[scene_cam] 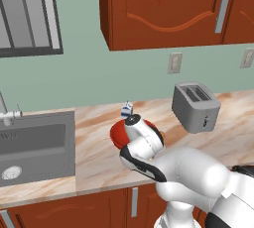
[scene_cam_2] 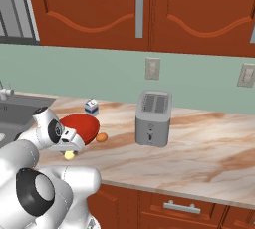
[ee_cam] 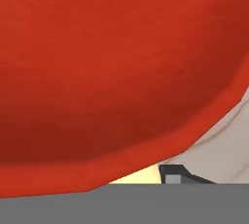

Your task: Gather the eggs and milk located in the vicinity of the sink area and place them right next to the bowl.

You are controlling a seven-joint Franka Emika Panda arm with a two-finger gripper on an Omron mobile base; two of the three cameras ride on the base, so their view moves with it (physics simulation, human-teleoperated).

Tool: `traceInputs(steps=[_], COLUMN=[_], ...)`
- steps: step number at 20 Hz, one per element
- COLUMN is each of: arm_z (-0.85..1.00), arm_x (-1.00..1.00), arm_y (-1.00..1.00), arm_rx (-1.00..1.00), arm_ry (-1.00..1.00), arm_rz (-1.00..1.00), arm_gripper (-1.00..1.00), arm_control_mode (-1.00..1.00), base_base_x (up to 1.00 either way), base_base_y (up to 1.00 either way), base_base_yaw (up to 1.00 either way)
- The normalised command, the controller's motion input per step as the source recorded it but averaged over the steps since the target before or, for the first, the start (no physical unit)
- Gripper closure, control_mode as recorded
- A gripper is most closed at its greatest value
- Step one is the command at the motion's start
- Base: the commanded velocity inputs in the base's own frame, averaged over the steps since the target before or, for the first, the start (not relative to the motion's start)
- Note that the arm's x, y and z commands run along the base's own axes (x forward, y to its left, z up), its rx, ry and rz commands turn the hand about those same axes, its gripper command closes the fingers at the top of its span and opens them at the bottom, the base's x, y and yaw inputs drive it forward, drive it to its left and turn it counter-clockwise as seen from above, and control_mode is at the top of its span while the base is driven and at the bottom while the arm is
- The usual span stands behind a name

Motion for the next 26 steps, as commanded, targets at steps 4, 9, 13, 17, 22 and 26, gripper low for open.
traceInputs(steps=[4, 9, 13, 17, 22, 26], arm_z=[-0.09, -0.06, -0.06, -0.02, 0.0, 0.0], arm_x=[0.0, 0.0, 0.0, 0.0, 0.0, -0.05], arm_y=[0.0, 0.0, 0.0, 0.0, 0.0, -0.01], arm_rx=[0.01, 0.0, 0.0, 0.0, 0.0, 0.0], arm_ry=[0.0, 0.0, 0.0, 0.0, 0.0, 0.0], arm_rz=[0.0, 0.0, 0.0, 0.0, 0.0, 0.0], arm_gripper=[1.0, -1.0, -1.0, -1.0, -1.0, -1.0], arm_control_mode=[-1.0, -1.0, -1.0, -1.0, -1.0, -1.0], base_base_x=[0.0, 0.0, 0.0, 0.0, 0.0, 0.0], base_base_y=[0.0, 0.0, 0.0, 0.0, 0.0, 0.0], base_base_yaw=[0.0, 0.0, 0.0, 0.0, 0.0, 0.0])
